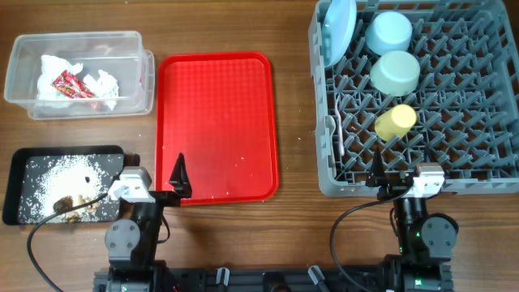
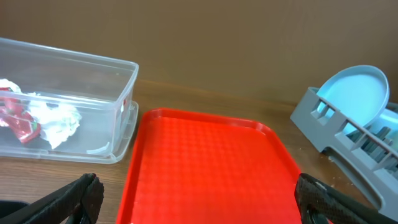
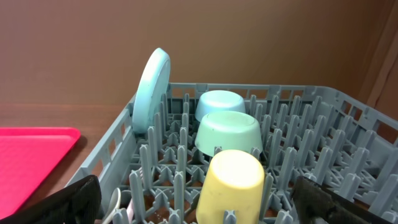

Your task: Sort waste into correct bins and load items into the dishwasher rack

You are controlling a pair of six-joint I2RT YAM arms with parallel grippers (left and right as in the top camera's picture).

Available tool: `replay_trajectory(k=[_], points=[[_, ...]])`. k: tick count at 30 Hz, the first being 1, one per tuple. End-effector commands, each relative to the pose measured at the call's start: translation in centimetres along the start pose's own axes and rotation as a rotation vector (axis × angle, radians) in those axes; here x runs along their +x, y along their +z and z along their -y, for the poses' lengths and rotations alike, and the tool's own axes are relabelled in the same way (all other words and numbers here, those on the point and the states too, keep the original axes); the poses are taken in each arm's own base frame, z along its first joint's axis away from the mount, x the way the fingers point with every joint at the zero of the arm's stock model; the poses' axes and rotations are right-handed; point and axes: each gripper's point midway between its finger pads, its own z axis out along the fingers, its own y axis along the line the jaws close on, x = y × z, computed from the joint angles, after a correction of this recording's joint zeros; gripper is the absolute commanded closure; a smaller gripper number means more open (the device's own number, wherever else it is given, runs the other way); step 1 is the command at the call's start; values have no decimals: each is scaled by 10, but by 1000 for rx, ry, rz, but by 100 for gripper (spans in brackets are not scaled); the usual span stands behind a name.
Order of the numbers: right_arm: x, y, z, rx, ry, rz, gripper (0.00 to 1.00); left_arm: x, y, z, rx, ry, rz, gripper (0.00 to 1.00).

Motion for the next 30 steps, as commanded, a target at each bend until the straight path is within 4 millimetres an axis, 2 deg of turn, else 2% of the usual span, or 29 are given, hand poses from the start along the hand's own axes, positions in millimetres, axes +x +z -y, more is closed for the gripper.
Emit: replay_trajectory(k=[1,30], points=[[-2,-1,2,12,2,10,0,3,0,3,19,46,-1,0],[-2,-1,2,12,2,10,0,2,0,1,8,45,1,0]])
